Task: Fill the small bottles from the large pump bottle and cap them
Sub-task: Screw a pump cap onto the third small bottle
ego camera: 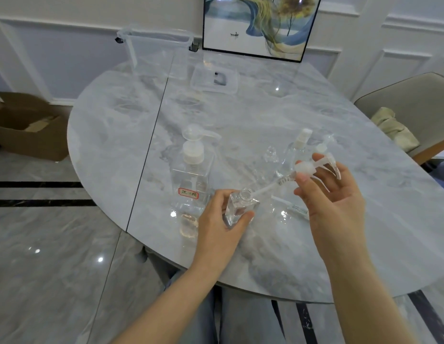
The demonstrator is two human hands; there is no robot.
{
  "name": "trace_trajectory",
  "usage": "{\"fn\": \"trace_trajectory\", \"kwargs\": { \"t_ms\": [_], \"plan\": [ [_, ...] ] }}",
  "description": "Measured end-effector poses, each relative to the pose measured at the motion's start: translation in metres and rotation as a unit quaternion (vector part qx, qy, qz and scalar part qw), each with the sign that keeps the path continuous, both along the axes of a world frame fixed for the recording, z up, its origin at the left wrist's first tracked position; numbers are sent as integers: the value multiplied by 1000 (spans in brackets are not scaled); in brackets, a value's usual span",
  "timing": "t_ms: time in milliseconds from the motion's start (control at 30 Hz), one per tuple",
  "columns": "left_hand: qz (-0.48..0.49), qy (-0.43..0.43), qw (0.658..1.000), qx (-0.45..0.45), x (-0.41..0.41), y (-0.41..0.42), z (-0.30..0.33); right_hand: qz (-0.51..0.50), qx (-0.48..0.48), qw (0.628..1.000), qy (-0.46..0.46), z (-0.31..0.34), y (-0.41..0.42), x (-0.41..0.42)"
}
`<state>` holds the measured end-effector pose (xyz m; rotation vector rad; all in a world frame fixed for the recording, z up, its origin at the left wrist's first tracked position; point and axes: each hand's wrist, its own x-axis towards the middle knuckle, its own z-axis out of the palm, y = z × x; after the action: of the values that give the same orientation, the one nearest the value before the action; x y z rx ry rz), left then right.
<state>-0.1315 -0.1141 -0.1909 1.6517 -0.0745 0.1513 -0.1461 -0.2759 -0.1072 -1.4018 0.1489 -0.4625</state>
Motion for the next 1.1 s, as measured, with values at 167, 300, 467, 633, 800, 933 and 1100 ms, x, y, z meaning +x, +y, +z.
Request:
{"fn": "trace_trajectory", "kwargs": {
  "t_ms": [167,300,467,633,800,933,1100],
  "plan": [
    [5,3,1000,3,1,0,-1,16,-30,999,-36,7,6,4],
    [3,0,1000,7,1,0,-2,54,-88,994,-48,9,11,8],
    [-1,3,1000,2,1,0,-2,129,-217,967,-24,4,17,16],
    [-1,-6,1000,10,1,0,-3,151,-290,945,18,-11,20,16],
    [-11,-21,1000,16,1,0,-5,145,-313,938,43,-22,18,16],
    [-7,-20,1000,12,0,-1,-2,126,-345,928,54,-23,18,21],
    [-8,-28,1000,11,1,0,-4,119,-368,921,48,-27,25,22]
  ]
}}
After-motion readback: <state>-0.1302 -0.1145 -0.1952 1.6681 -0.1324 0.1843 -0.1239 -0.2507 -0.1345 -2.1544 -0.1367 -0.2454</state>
